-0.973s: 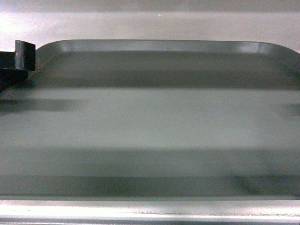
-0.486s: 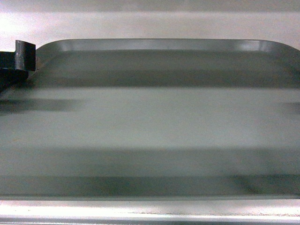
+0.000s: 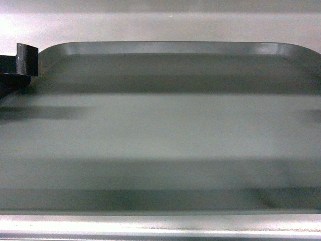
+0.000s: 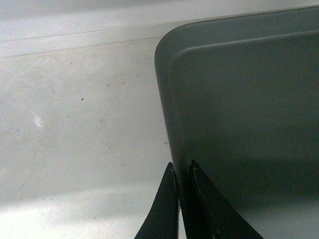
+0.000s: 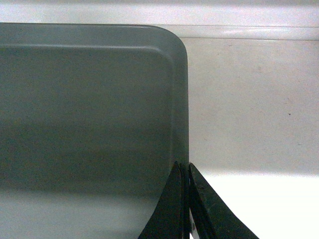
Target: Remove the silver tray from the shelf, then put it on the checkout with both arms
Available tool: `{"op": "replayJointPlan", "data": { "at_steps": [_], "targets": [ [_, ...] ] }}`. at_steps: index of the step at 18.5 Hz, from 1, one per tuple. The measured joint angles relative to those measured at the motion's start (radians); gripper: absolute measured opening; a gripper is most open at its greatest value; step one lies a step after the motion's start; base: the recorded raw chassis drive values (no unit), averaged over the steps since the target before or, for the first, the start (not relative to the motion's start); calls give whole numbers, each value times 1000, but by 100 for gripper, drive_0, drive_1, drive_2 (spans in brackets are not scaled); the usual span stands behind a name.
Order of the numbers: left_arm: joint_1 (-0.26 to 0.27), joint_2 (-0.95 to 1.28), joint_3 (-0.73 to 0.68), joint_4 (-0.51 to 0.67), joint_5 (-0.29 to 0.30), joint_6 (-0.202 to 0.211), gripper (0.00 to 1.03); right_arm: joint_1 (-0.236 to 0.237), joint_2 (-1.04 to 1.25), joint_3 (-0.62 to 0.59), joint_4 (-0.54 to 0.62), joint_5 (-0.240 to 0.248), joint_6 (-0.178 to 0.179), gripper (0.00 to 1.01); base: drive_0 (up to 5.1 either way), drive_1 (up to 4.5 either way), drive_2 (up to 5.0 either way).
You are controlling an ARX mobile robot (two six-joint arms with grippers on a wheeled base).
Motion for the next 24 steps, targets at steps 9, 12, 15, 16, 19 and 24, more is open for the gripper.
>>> {"op": "replayJointPlan", "data": {
  "at_steps": [9,12,15,16,19,24],
  "targets": [
    [0,0,0,0,0,0,4,0,0,0,0,0,0,2,0,-28,28],
    [0,0,0,1,0,0,4,0,0,0,1,0,0,2,-5,-398,388],
    [0,0,0,0,0,0,4,0,0,0,1,0,0,2,-19,-446,409],
    [0,0,0,-1,-1,0,4,0,0,0,0,0,0,2,-14,-441,414],
    [-2,0,0,0,0,0,4,0,0,0,-1,0,0,2,-2,-429,425],
    [0,1,0,-1,-1,0,4,0,0,0,0,0,0,2,6,-420,433]
  ]
}}
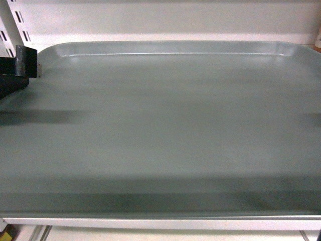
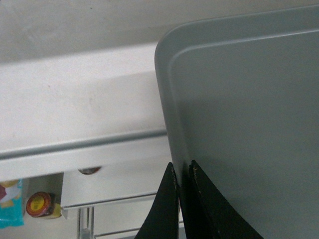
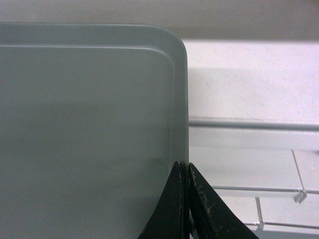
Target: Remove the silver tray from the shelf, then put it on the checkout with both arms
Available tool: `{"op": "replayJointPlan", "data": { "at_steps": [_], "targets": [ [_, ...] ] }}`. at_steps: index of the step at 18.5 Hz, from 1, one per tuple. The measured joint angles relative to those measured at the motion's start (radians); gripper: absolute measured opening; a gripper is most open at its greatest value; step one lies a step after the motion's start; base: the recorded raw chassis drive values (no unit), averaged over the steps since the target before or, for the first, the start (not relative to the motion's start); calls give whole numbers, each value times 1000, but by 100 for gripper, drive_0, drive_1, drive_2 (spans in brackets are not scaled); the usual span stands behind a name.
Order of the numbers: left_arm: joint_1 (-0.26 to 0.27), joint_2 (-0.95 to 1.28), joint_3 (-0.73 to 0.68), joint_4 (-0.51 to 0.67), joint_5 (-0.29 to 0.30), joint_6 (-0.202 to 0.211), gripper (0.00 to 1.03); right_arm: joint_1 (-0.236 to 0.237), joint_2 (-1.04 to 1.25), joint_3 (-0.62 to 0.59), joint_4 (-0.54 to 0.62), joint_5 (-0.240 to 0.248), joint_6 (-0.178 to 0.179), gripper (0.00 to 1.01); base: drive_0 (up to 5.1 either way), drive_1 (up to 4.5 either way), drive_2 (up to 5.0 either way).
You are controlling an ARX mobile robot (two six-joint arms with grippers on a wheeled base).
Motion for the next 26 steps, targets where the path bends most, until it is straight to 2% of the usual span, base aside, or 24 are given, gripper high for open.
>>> {"op": "replayJointPlan", "data": {
  "at_steps": [26],
  "targets": [
    [-3,0,0,-2,3,0,4,-5,-6,0,-7,0,-1,2,15,-411,441]
  ]
}}
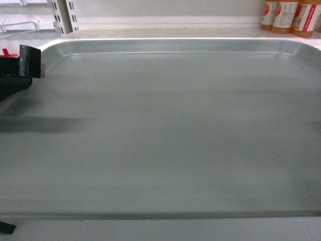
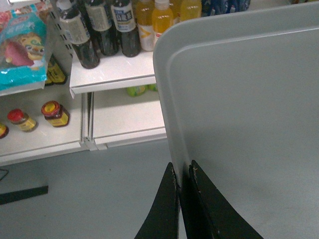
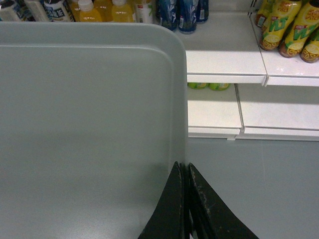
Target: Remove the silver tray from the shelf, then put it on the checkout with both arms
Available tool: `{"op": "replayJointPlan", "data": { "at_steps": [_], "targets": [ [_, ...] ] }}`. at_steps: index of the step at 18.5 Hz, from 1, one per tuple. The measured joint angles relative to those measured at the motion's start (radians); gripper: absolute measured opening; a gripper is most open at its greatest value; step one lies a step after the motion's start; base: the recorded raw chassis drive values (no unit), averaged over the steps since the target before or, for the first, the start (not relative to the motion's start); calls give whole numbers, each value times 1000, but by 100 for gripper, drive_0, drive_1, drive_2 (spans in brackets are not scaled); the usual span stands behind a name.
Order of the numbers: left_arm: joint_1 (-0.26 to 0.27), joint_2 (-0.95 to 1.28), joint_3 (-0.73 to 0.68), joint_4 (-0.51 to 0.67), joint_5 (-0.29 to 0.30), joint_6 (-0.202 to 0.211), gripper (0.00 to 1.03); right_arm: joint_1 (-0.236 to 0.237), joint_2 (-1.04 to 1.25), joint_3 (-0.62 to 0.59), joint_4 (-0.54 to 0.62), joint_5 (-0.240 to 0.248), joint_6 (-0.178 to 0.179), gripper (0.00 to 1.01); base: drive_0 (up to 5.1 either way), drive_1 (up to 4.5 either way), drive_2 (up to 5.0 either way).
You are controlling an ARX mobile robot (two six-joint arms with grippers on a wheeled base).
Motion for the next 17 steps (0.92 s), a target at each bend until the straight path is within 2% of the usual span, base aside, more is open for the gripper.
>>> {"op": "replayJointPlan", "data": {
  "at_steps": [17],
  "targets": [
    [-3,-3,0,6,1,0,4,-1,0,0,7,0,-7,2,6,-420,431]
  ]
}}
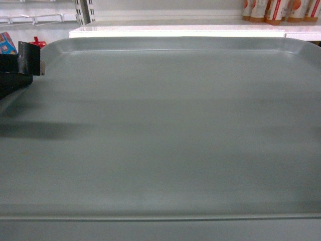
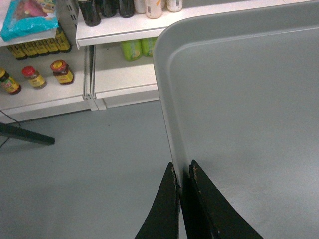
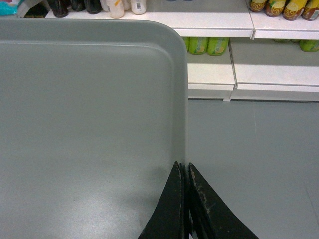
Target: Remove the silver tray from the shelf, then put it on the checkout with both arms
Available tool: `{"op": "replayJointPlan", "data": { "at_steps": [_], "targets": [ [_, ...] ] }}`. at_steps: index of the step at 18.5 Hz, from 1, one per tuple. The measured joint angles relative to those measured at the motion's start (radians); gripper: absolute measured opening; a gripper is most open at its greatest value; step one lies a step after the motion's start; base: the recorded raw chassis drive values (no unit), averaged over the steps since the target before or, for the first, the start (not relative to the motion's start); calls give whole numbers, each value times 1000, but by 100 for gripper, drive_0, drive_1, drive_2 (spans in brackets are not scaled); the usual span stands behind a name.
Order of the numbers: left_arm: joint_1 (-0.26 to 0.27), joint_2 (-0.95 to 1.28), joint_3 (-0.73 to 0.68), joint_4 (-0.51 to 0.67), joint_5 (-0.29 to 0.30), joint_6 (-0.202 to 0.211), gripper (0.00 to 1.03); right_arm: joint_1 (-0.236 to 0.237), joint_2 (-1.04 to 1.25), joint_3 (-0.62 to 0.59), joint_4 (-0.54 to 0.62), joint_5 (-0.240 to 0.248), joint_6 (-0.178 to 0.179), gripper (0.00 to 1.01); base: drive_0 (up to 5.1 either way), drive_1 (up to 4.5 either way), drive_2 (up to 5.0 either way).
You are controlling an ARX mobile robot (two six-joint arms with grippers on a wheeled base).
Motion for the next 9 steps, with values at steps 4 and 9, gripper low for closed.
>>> {"op": "replayJointPlan", "data": {
  "at_steps": [4,9],
  "targets": [
    [1,0,0,-5,-1,0,4,0,1,0,-5,1,0,2,20,-404,444],
    [2,0,0,-7,-1,0,4,1,0,0,-1,2,-1,2,8,-417,432]
  ]
}}
